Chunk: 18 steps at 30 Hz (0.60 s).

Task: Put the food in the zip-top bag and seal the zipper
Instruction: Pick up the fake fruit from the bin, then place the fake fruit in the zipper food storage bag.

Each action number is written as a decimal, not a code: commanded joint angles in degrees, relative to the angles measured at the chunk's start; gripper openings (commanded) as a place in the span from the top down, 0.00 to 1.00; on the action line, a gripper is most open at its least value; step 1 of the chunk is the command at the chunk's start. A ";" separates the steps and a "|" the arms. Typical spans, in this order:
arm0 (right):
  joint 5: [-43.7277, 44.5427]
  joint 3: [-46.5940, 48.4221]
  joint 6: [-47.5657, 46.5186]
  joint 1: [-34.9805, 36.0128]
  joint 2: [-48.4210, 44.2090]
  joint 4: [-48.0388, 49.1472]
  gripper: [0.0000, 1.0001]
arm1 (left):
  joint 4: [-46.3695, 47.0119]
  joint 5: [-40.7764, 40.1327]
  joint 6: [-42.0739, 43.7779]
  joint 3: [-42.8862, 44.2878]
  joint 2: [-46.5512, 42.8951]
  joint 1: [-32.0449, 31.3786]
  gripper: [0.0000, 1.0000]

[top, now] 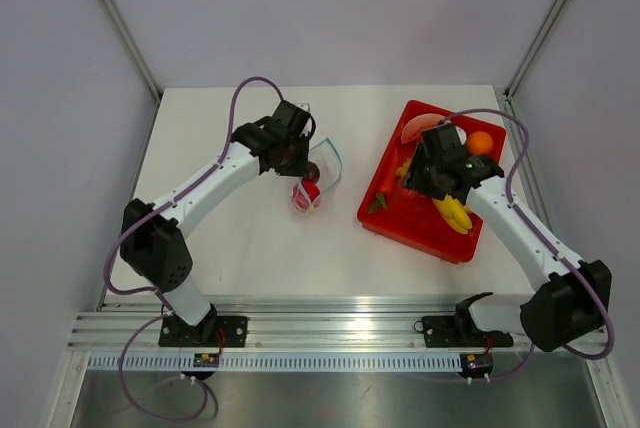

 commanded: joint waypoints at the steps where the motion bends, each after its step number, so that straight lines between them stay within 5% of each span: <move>1: -1.17 7.09 -1.89 0.52 -4.18 -1.78 0.78 | 2.45 1.96 1.30 3.08 0.54 -0.28 1.00; 8: 0.15 20.81 -1.02 14.04 4.07 -0.39 0.78 | 3.06 3.19 1.38 2.91 0.98 -0.28 1.00; 18: -6.79 31.11 -1.10 18.71 17.43 6.04 0.78 | 3.32 4.60 1.21 2.73 0.54 -0.20 1.00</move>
